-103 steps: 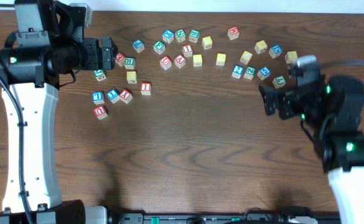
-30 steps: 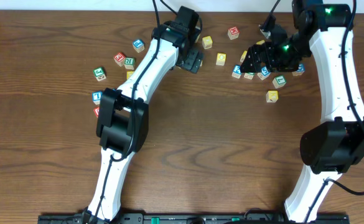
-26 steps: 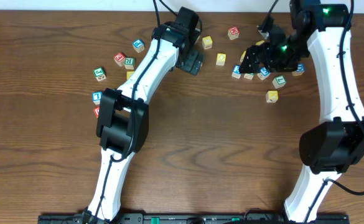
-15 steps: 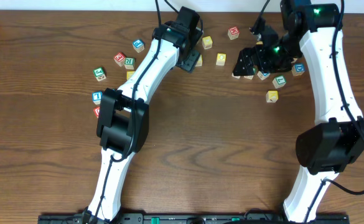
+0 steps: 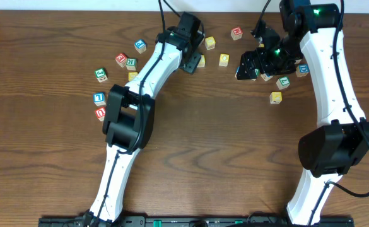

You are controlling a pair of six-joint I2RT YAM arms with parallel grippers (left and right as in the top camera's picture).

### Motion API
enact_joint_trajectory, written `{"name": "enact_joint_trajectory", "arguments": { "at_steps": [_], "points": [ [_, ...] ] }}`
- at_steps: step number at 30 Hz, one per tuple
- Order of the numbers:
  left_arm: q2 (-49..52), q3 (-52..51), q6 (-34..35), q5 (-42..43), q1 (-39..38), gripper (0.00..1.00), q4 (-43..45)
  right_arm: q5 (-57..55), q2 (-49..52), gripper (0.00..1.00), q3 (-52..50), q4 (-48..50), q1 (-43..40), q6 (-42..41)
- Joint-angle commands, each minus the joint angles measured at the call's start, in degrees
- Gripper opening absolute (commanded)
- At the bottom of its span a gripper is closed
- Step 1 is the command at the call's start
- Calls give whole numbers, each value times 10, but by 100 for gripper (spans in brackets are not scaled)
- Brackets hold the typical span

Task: Spell out AI2
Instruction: 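Lower the left gripper over the red-lettered A block, then close the left gripper around the red A block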

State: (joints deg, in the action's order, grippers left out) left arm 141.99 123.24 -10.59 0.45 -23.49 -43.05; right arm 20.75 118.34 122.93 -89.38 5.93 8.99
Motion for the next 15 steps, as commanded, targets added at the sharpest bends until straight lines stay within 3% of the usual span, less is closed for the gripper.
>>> {"name": "enact_joint_trajectory", "arguments": {
  "at_steps": [1,15],
  "points": [
    [1,5,-8,-5,3,60,7,-8,-3,99,10,-2,5,-8],
    [2,-2,-7,-5,12,57,29,-9,-3,99,10,-1,5,-8]
  ]
}}
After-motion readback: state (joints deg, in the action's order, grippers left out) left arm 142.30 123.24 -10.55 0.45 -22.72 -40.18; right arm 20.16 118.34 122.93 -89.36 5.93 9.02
